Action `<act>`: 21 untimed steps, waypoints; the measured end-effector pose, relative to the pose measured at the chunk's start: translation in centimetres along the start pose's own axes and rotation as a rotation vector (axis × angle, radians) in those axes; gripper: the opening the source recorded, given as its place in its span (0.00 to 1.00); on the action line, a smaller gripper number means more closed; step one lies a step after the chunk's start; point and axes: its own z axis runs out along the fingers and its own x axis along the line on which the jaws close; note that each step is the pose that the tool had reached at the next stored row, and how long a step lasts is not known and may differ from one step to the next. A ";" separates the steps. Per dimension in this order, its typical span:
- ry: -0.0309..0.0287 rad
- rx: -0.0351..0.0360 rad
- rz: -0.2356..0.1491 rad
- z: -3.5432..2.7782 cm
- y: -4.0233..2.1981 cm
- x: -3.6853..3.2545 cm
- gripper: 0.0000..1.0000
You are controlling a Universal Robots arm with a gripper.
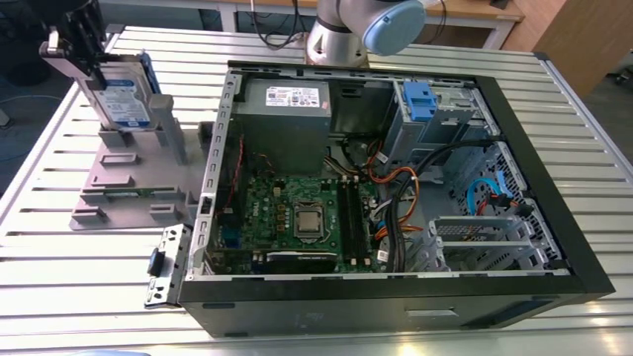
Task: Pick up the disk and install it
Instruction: 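Pick up the disk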
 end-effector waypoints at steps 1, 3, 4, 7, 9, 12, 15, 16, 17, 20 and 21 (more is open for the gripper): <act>0.0000 0.0000 0.000 -0.05 0.00 0.00 0.37; 0.0000 -0.0001 0.000 -0.15 0.00 0.00 0.37; 0.0000 0.0000 0.000 -0.20 0.01 -0.01 0.37; 0.0000 0.0000 0.000 -0.33 0.02 -0.01 0.37; 0.0000 0.0001 0.000 -0.40 0.02 -0.02 0.37; 0.0000 0.0000 0.000 -0.50 0.02 -0.02 0.37; 0.0000 0.0001 0.000 -0.60 0.03 -0.02 0.37; 0.0000 0.0001 0.000 -0.63 0.03 -0.02 0.37; 0.0000 0.0000 0.000 -0.66 0.03 -0.03 0.37; 0.0000 0.0000 0.000 -0.74 0.03 -0.03 0.37; 0.0000 0.0001 0.000 -0.77 0.03 -0.03 0.37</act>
